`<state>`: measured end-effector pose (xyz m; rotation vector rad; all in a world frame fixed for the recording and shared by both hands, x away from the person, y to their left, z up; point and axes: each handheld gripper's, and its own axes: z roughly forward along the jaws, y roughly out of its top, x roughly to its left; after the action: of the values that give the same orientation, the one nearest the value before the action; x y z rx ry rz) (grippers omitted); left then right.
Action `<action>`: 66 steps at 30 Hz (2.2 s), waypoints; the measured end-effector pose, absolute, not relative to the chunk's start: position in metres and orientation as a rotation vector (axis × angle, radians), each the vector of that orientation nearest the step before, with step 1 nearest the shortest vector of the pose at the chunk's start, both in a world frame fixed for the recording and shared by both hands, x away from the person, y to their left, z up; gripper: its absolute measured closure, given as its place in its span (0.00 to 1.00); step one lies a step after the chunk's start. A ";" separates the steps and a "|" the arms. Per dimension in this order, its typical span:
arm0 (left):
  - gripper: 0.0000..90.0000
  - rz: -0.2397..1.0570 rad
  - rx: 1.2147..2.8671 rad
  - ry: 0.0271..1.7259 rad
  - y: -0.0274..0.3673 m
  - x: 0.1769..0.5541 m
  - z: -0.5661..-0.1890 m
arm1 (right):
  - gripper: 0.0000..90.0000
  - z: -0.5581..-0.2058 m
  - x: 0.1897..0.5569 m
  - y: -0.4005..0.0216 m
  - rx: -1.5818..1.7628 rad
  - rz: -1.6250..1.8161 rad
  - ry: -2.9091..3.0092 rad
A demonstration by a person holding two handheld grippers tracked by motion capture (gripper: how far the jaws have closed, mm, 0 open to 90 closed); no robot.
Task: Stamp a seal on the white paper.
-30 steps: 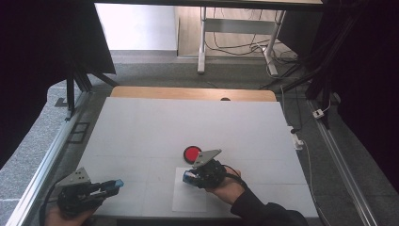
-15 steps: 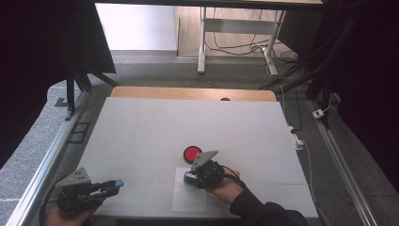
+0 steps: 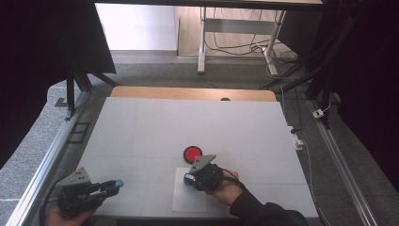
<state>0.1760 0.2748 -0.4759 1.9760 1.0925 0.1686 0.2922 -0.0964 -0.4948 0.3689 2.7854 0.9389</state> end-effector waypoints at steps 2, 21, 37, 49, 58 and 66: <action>0.76 0.169 1.976 1.093 0.275 0.176 -0.476 | 0.79 -0.495 0.290 -0.096 0.358 0.944 2.776; 0.76 0.168 1.978 1.091 0.275 0.176 -0.476 | 0.79 -0.499 0.297 -0.102 0.436 1.027 2.797; 0.76 0.166 1.979 1.093 0.274 0.176 -0.476 | 0.79 -0.499 0.302 -0.104 0.469 1.052 2.818; 0.76 0.168 1.982 1.093 0.274 0.177 -0.476 | 0.79 -0.498 0.289 -0.096 0.382 0.960 2.758; 0.76 0.170 1.979 1.095 0.274 0.176 -0.476 | 0.79 -0.496 0.292 -0.096 0.400 0.957 2.782; 0.77 0.174 1.975 1.096 0.275 0.176 -0.476 | 0.79 -0.496 0.297 -0.098 0.413 0.980 2.803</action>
<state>0.1762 0.2751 -0.4757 1.9749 1.0960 0.1743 0.2968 -0.0981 -0.4960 0.4132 2.8034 0.9801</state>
